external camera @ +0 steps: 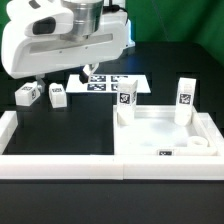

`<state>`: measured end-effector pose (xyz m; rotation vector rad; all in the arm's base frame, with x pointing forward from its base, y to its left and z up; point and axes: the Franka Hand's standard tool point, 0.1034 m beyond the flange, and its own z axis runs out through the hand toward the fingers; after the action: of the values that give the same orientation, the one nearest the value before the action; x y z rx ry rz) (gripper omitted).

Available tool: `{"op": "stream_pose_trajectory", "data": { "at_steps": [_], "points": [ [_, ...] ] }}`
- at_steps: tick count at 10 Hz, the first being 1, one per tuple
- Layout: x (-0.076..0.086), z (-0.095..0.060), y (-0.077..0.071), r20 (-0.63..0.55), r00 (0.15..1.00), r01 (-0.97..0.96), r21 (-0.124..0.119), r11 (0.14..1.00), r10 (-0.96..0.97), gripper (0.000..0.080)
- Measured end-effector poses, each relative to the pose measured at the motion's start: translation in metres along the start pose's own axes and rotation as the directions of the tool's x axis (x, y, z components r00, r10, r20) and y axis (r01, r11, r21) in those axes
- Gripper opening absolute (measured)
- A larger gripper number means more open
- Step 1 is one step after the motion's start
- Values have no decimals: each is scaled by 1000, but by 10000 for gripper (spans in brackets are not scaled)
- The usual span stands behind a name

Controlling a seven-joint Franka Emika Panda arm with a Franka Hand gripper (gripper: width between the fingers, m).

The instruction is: Assemble square table

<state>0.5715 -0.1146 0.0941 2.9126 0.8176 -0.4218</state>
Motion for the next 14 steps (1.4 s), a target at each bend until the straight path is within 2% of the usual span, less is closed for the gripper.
{"op": "stream_pose_trajectory", "data": {
  "at_steps": [2,3,4,5,6,12,13,14],
  "points": [
    [-3,2,-1,1,1000,-24,6,1000,24,648],
    [-24,15,-2,17,992,-123,30,992,122,648],
    [-38,24,-6,40,988,-150,44,988,148,648],
    [-50,36,-13,73,981,-185,78,980,180,648],
    [-58,47,-17,96,976,-205,101,974,195,648],
    [-58,49,-18,97,977,-201,101,974,192,648],
    [-62,56,-20,99,967,-243,95,965,233,648],
    [-71,66,-26,122,956,-279,102,955,266,648]
  ]
}}
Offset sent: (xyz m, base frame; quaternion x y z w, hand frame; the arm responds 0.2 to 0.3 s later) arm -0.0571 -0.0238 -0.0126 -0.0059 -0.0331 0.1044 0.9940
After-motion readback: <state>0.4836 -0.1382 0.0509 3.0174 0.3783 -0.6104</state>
